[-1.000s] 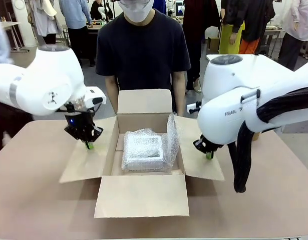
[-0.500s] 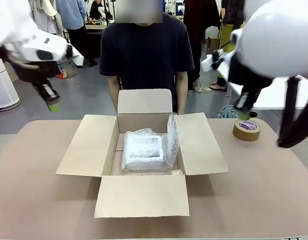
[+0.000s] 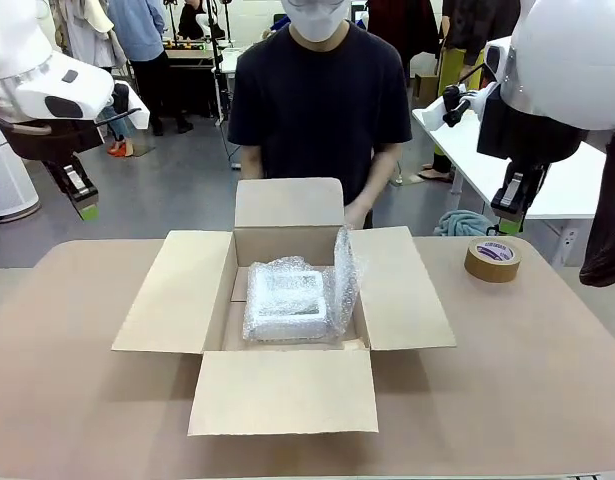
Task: Wrap the clocks to prevent damage.
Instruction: Once the human has placed the objects inside and stepped back, release both hands from the side flaps of the Package Box.
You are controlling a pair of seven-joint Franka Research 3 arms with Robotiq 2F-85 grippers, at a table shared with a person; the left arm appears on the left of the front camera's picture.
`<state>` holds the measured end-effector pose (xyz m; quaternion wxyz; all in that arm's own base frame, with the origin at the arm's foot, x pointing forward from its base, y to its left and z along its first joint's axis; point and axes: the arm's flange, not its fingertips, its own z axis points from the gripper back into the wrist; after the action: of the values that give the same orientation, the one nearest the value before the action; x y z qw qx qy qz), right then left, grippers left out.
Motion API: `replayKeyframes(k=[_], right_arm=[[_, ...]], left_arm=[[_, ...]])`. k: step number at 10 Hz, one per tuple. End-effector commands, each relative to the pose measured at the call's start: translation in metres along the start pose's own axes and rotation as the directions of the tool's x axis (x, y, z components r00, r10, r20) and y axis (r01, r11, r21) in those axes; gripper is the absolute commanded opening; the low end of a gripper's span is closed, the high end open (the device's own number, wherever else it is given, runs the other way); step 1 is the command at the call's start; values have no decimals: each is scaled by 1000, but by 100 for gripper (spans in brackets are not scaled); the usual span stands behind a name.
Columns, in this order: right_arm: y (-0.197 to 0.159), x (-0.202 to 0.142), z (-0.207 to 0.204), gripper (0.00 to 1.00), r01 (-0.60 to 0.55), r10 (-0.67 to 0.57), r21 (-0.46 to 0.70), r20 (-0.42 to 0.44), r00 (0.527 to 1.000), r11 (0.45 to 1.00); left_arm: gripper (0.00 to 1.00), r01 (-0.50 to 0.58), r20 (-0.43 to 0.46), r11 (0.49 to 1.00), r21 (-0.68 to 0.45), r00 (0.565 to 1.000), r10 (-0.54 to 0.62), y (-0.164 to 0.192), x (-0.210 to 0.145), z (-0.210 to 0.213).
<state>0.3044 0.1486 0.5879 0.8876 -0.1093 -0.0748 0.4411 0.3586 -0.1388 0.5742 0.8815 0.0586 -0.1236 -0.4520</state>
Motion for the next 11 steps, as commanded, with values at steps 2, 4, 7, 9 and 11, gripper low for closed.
replayKeyframes(k=[2,4,7,9,11], right_arm=[[-14,-45,2,1,-434,424,238,95,901,869],[-21,-66,-6,1,-537,519,264,140,843,801],[-28,-81,-19,1,-618,586,253,197,786,744],[-31,-82,-26,1,-602,571,238,192,798,762],[-28,-80,-14,1,-611,582,263,189,791,746]], left_arm=[[1,466,41,821,-330,876,-481,35,-52,16],[1,546,64,785,-292,830,-554,51,-72,17],[1,616,33,747,-251,777,-629,54,-79,17],[1,592,50,751,-294,794,-606,53,-83,17],[1,592,50,751,-294,794,-606,53,-83,17]])
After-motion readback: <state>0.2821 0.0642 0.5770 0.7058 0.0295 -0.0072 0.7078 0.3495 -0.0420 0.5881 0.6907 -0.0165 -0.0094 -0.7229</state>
